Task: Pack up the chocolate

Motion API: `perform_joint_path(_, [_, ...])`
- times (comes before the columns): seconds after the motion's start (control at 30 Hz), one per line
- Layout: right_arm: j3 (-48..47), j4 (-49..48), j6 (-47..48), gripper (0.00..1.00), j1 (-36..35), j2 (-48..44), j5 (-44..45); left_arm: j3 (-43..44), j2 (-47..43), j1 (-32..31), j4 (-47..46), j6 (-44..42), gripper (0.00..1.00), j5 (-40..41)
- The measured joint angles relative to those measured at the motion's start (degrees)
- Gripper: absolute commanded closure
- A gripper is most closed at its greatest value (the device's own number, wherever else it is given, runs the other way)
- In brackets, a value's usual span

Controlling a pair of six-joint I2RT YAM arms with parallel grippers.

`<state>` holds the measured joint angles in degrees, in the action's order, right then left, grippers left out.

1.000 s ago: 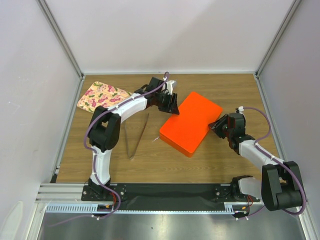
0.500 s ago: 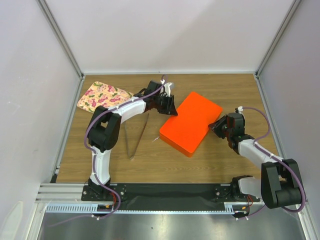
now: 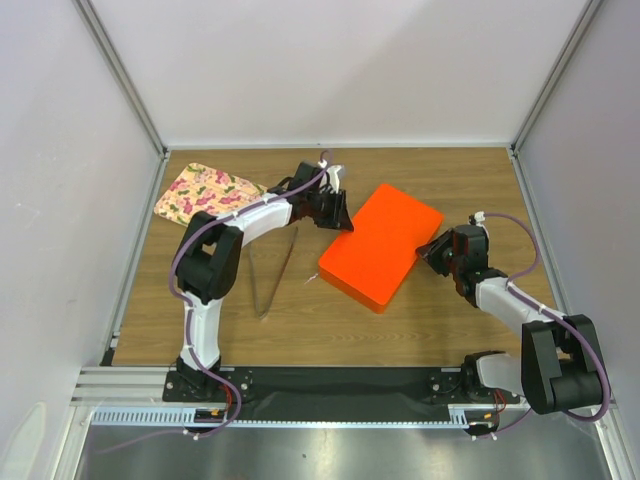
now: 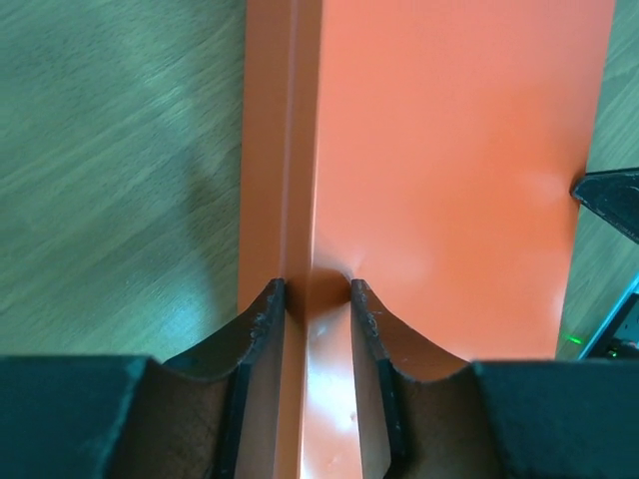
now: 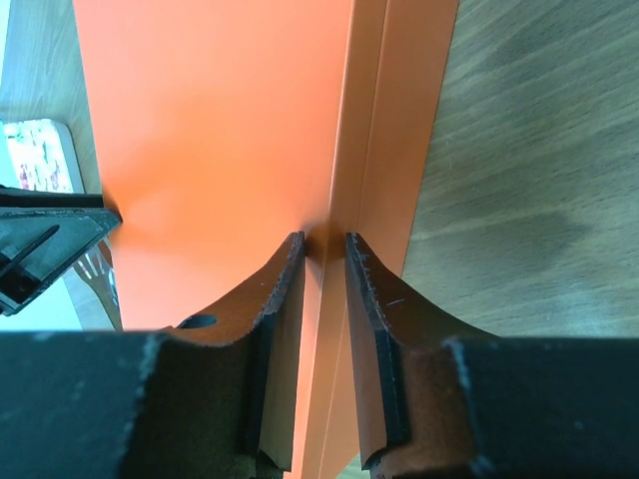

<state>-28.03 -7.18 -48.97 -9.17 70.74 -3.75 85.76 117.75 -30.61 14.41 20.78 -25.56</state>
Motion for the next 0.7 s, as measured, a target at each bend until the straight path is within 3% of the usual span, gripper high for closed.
perform_joint_path(0.07, [0.0, 0.0, 0.1, 0.74, -0.1, 0.0, 0.2, 1.3, 0.0, 0.0, 2.2, 0.2, 0.58, 0.6])
perform_joint_path(0.27, [-0.1, 0.1, 0.2, 0.73, -0.3, -0.2, 0.3, 12.2, 0.0, 0.3, 12.8, -0.3, 0.52, 3.4])
perform_joint_path(0.4, [-0.1, 0.2, 0.3, 0.73, -0.3, -0.3, 0.4, 15.9, -2.0, 0.3, 13.4, -0.3, 0.63, 3.9])
perform_joint_path(0.53, [-0.1, 0.2, 0.4, 0.73, -0.4, -0.3, 0.5, 8.1, -7.9, 0.0, 10.9, 0.2, 0.77, 2.8])
perform_joint_path(0.7, [-0.2, 0.3, 0.6, 0.73, -0.4, -0.3, 0.5, -7.7, -12.1, -1.2, 5.6, 1.7, 0.82, 1.0])
